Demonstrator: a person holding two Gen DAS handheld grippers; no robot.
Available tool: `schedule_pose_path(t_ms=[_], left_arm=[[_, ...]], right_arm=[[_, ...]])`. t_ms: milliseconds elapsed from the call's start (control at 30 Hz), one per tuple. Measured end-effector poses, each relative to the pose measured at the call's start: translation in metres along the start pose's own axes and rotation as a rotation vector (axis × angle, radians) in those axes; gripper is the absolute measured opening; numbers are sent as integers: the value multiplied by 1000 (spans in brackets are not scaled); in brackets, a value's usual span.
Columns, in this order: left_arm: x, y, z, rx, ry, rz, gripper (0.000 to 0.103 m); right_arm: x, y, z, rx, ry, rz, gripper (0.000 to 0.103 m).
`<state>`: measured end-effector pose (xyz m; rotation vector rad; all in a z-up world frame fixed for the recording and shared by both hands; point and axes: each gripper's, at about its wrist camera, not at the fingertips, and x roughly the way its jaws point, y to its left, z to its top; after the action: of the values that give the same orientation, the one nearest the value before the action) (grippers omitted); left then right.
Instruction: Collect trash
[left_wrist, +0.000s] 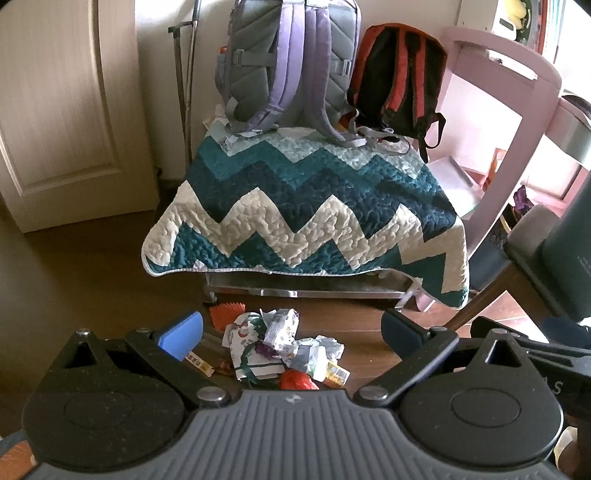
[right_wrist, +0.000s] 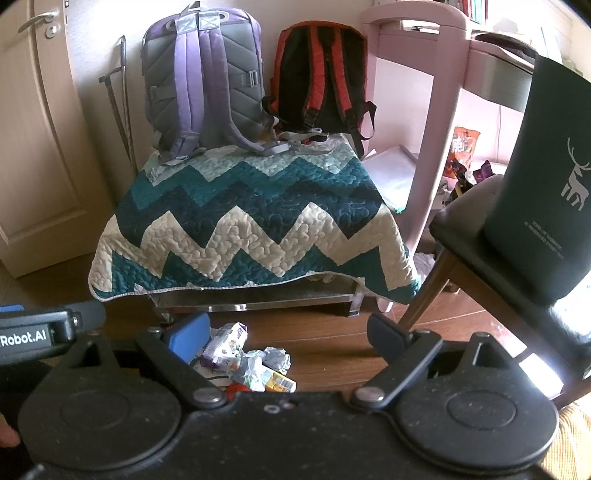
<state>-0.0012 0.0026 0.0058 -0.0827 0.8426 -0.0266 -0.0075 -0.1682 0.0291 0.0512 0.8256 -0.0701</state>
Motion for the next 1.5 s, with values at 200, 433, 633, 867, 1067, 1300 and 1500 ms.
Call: schedule_pose_path(t_ms=[200,433,633,867,1067,1300,1500], left_arm=[[0,2,4,-4,-8,0,103],[1,5,9,-19,-21,2,103],[7,10,14,-17,-34,23,103],[28,17,20,-13,-5,25,103],[44,14,22,1,23,10,103],[67,12,20,13,63,-11,103],[101,21,23,14,120,13,103]], right_arm=[[0,0,1,-1,0,0,92],[5,3,6,-7,5,23,92],[11,5,5,-21,-8,46,92],[32,9,10,-44,13,61,92],[50,14,8,-54,64,83,92],[71,20,6,-71,114,97,92],[107,25,6,-104,181,23,92]])
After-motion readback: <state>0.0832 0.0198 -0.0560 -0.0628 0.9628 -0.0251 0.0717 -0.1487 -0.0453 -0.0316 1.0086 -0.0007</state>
